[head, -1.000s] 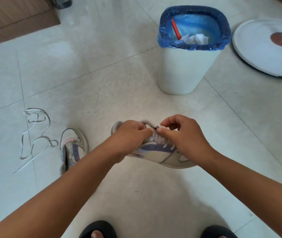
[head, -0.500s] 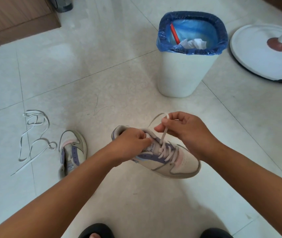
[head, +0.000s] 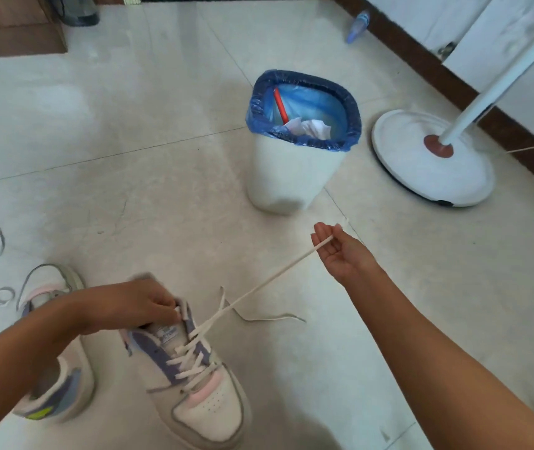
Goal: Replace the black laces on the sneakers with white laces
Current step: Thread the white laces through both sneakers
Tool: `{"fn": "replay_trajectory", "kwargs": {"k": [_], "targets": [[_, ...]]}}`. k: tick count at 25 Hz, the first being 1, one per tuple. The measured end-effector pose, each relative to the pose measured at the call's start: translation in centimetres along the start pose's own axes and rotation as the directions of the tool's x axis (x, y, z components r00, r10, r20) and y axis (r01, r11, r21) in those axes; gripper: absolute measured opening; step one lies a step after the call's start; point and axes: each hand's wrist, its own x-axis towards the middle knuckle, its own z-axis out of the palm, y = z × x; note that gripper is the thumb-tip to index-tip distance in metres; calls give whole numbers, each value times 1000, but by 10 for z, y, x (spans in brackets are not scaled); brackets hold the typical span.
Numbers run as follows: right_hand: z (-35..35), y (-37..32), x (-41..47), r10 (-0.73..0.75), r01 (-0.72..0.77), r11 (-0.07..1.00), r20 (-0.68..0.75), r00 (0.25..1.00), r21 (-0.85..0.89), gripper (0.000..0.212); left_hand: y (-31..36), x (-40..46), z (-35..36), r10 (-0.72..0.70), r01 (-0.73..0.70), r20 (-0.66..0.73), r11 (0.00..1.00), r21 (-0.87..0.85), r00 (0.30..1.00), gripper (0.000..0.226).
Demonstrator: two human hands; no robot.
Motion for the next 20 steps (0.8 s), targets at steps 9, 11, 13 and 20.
{"fn": "replay_trajectory", "kwargs": {"k": [9,11,13,20], "targets": [[-38,-27,12,-84,47,974,-157,984,-223,19,-18,-11,-12,-111,108,75,993,44,991,35],[-41,5,-6,-41,-56,856,-176,984,-514,24,-8,-12,-13,-101,101,29,995,8,994,39],[-39,48,-39,247,-219,599,-82,966,-771,28,5,-11,-12,-79,79,15,997,-3,997,43],[-11,148,-111,447,18,495,272,852,-869,33,32,-5,1,-121,122,-16,985,124,992,40]]}}
